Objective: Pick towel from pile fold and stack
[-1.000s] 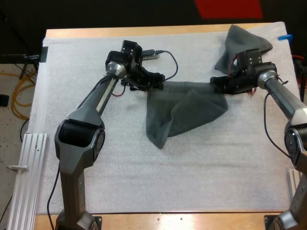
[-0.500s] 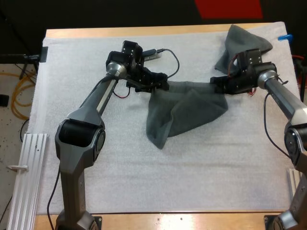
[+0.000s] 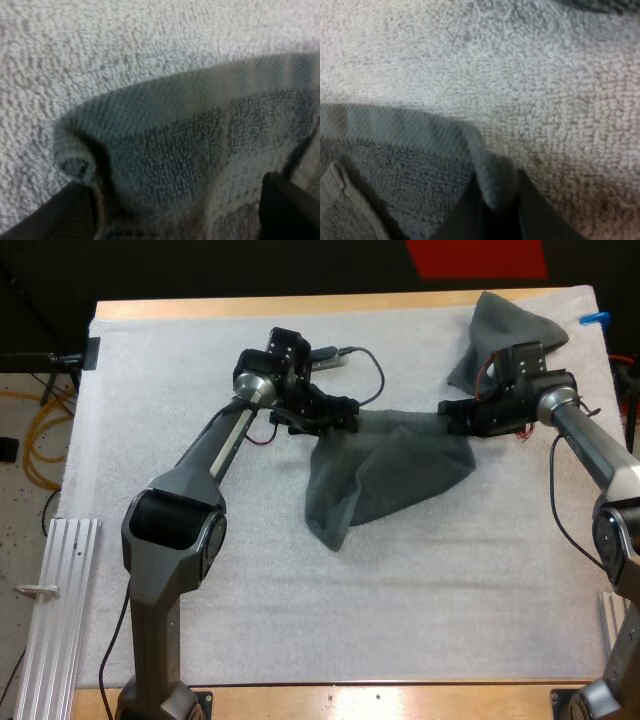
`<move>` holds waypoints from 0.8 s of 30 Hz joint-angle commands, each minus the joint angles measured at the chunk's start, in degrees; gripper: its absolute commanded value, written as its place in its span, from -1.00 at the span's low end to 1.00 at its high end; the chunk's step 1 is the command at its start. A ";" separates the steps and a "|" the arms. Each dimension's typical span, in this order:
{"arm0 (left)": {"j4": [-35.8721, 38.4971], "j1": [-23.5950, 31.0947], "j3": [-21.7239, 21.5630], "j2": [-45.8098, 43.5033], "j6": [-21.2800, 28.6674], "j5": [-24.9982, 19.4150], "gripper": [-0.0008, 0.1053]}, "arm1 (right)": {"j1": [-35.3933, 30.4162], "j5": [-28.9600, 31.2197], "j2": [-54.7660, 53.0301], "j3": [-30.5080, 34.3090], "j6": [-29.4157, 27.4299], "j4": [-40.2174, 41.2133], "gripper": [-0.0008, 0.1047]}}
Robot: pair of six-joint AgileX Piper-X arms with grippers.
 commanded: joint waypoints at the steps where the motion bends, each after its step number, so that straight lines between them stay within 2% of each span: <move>1: 0.27 -0.45 -0.03 0.30 -0.14 -1.68 0.19 | 0.58 -0.91 0.81 0.34 -0.68 1.47 -0.99; 4: 0.15 -0.45 -0.03 0.30 -0.14 -4.52 -0.02 | 0.61 -0.91 0.81 0.34 -0.68 1.47 -0.99; 8: -0.16 -0.45 -0.03 0.30 0.28 -4.95 -0.28 | 0.61 -0.91 0.81 0.34 -0.68 1.47 -0.99; 11: -0.72 -0.45 -0.03 0.30 0.27 -4.94 -0.64 | 0.61 -0.91 0.81 0.34 -0.68 1.47 -0.99; 13: -0.72 -0.45 -0.03 0.30 0.60 -4.94 -0.98 | 0.61 -0.91 0.81 0.34 -0.68 1.47 -0.99; 17: -0.72 -0.45 -0.03 -0.30 2.56 -5.58 -0.98 | 0.61 -0.91 0.21 0.34 -1.07 1.47 -0.99; 21: -0.72 -0.45 -0.03 -3.45 6.37 -8.20 -0.98 | 0.61 -0.73 -2.59 0.34 -4.63 1.47 -0.99; 24: -0.72 -0.45 -0.03 -7.00 9.08 -8.47 -0.98 | 0.72 -0.45 -5.78 0.34 -7.16 1.47 -0.99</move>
